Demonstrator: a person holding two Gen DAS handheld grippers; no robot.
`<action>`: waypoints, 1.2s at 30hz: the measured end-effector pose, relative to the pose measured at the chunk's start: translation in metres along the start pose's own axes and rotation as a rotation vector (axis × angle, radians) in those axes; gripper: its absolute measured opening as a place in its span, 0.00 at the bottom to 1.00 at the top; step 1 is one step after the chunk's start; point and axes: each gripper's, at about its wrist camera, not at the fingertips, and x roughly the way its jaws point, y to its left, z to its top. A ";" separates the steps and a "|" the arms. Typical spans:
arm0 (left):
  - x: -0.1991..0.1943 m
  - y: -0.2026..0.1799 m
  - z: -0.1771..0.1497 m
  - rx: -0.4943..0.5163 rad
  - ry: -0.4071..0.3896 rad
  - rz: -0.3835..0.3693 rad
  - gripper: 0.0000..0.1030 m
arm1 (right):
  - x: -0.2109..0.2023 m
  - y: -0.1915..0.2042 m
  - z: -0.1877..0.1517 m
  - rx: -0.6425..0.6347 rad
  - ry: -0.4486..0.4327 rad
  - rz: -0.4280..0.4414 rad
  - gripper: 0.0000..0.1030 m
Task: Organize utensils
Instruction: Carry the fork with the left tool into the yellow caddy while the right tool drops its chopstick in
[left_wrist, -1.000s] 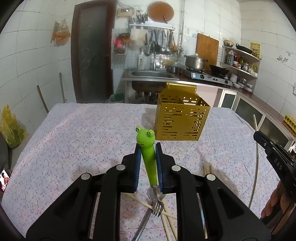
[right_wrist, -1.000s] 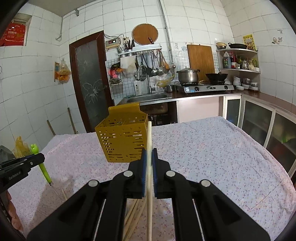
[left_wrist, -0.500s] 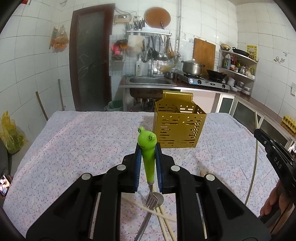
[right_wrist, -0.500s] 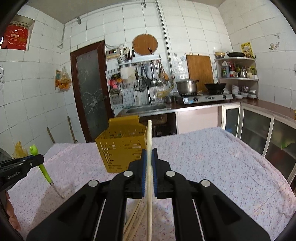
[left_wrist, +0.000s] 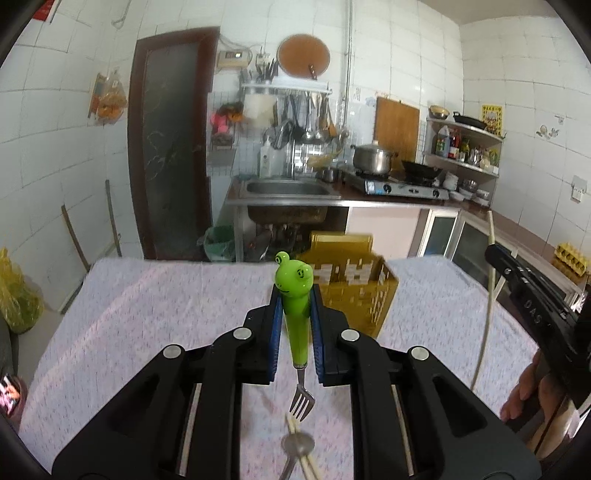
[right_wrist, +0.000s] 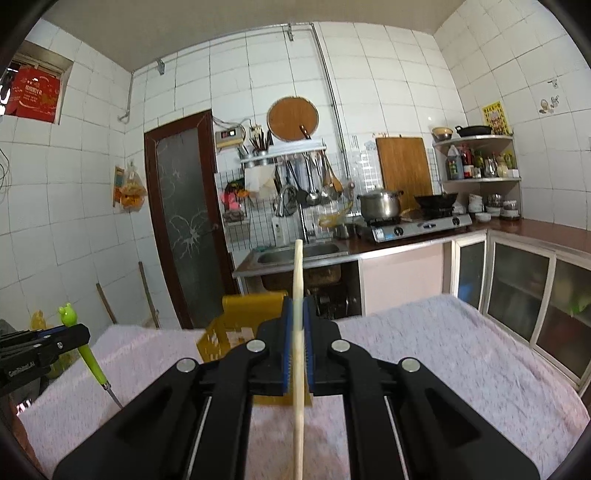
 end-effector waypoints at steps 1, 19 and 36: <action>0.003 -0.001 0.008 -0.002 -0.005 -0.006 0.13 | 0.006 0.001 0.007 -0.001 -0.011 0.000 0.06; 0.133 -0.014 0.105 -0.032 -0.155 -0.070 0.13 | 0.156 0.017 0.065 0.038 -0.180 0.032 0.06; 0.156 0.012 0.055 -0.053 -0.047 -0.016 0.61 | 0.147 -0.001 0.013 -0.007 0.062 -0.040 0.58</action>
